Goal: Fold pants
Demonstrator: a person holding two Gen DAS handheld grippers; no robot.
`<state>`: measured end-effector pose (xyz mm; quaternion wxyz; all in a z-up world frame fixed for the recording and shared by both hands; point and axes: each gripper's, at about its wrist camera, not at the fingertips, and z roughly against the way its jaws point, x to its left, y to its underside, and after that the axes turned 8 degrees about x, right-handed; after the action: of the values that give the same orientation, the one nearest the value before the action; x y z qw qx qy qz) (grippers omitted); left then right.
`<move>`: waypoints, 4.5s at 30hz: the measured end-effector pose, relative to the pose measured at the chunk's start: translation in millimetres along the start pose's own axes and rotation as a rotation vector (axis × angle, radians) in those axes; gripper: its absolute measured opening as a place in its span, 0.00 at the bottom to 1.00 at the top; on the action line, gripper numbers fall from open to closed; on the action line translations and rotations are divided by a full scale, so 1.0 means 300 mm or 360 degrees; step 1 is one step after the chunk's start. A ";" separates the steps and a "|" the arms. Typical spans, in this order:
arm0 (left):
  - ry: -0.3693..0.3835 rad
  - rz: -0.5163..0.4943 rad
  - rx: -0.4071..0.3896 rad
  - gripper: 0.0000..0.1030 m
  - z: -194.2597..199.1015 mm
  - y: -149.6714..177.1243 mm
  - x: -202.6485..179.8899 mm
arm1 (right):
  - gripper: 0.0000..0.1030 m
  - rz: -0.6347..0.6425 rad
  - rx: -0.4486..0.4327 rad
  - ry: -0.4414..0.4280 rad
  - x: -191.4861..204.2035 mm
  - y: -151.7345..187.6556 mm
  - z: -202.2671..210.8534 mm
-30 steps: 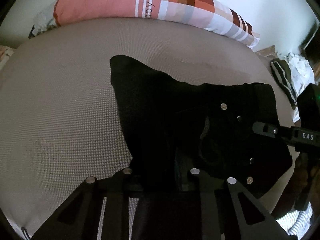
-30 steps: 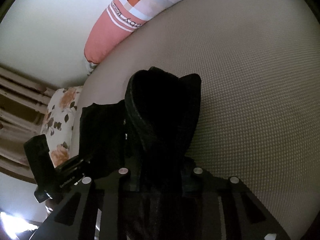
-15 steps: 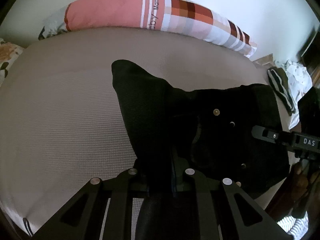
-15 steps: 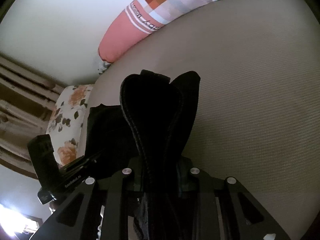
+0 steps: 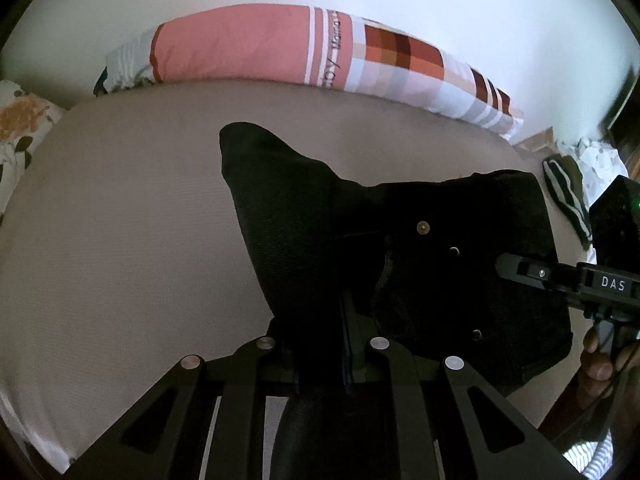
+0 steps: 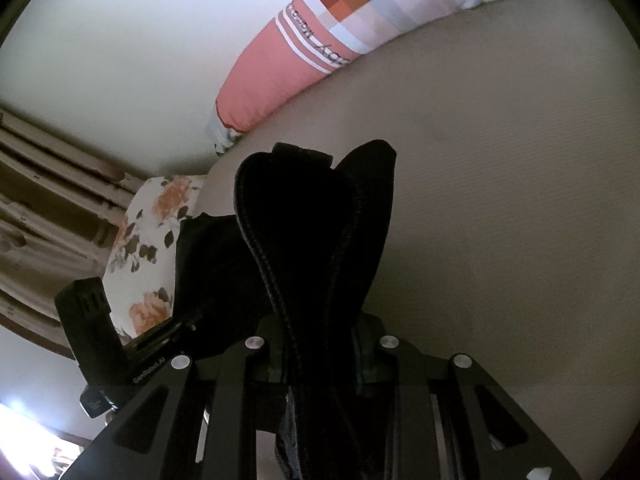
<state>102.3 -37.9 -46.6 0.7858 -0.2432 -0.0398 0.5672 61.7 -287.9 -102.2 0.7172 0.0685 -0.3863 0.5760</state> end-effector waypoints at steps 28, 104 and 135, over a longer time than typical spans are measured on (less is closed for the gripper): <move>-0.0008 0.0095 -0.0077 0.14 -0.241 -0.481 0.188 | 0.21 0.0019 -0.0090 0.0118 -0.018 -0.476 -0.199; -0.0583 0.0154 -0.0395 0.64 -0.002 0.365 0.042 | 0.73 0.0490 -0.0519 0.0892 0.308 0.338 -0.046; -0.0605 0.0127 -0.0382 0.64 -0.014 0.361 0.038 | 0.74 0.0395 -0.0368 0.0962 0.243 0.308 -0.088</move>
<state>13.3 -3.2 -99.2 0.7066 -0.2250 -0.2446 0.6246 -4.1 -187.1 -106.4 0.7266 -0.2345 -0.2245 0.6055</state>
